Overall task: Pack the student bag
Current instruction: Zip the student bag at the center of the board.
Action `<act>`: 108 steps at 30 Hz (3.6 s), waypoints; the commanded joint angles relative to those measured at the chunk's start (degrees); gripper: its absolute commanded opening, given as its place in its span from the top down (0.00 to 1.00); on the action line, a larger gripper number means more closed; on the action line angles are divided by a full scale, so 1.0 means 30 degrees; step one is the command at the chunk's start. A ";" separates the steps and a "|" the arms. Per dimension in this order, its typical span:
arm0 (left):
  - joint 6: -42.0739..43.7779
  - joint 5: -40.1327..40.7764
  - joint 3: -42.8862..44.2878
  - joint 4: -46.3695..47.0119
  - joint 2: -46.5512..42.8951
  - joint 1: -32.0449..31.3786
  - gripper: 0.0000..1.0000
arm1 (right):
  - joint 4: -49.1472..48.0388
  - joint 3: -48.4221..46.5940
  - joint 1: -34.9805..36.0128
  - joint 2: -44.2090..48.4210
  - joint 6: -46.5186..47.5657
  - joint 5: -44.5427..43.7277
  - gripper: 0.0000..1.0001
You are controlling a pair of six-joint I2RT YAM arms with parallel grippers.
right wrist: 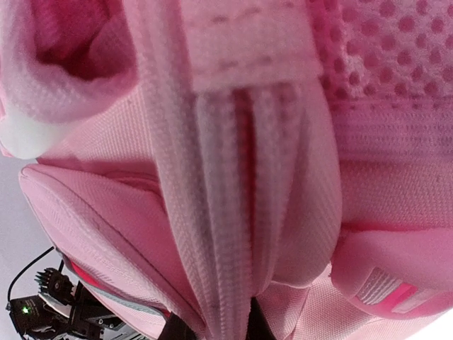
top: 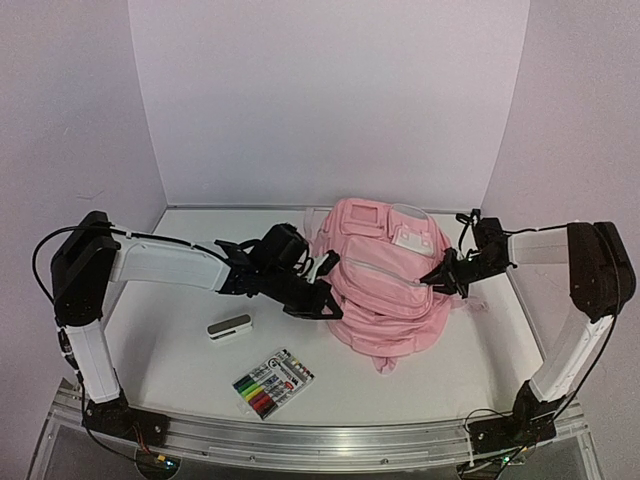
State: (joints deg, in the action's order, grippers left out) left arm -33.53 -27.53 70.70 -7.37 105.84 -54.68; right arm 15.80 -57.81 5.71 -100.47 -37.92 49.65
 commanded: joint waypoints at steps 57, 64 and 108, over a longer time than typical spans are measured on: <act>-0.5444 0.6196 0.8949 -0.5656 0.5156 0.1725 0.64 | 0.9303 -0.5751 0.0203 -0.1785 1.6484 -0.1513 0.28; -0.6767 0.5979 0.6164 -0.3325 0.3396 0.1424 1.00 | 0.8841 -0.9092 0.0518 -0.3896 1.6827 -0.2337 0.30; -0.7251 0.5391 0.8122 -0.3330 0.4142 0.1184 1.00 | 0.5237 -0.4081 0.6784 -0.0754 2.0256 -0.5183 0.61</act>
State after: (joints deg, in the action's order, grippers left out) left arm -55.79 -7.26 91.18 -19.46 118.45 -50.09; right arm 36.78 -69.60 24.39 -101.88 23.70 36.24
